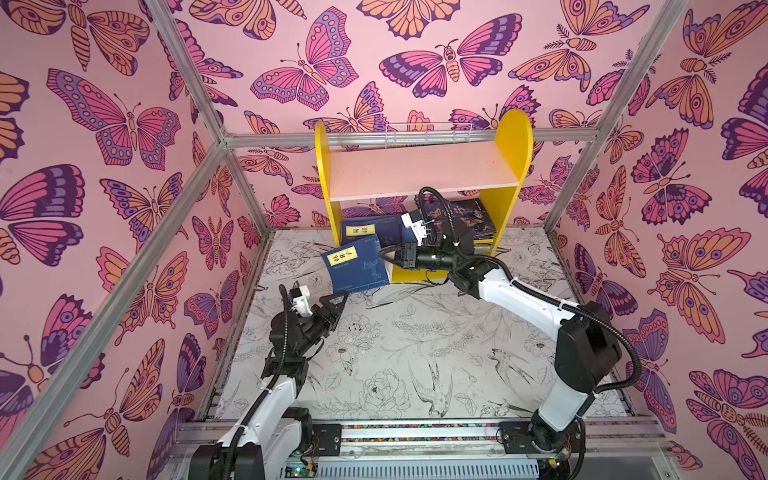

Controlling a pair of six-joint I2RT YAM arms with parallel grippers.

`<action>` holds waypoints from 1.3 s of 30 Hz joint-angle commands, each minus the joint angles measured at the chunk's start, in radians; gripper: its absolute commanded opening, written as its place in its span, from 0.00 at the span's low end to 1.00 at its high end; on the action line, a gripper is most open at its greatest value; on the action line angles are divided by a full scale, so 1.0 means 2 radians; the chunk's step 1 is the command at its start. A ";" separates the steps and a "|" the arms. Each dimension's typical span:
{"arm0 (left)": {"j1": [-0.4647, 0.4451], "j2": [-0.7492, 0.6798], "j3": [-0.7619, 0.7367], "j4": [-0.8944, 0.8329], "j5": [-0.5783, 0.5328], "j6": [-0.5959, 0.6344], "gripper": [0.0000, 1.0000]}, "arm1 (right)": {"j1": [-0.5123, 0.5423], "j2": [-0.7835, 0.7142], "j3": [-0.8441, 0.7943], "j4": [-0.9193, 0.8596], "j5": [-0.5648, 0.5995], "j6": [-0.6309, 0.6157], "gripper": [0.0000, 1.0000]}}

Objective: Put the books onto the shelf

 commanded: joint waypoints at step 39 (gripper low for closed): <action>0.003 -0.003 0.020 0.218 -0.004 -0.050 0.00 | -0.014 -0.024 -0.039 -0.091 -0.070 -0.067 0.58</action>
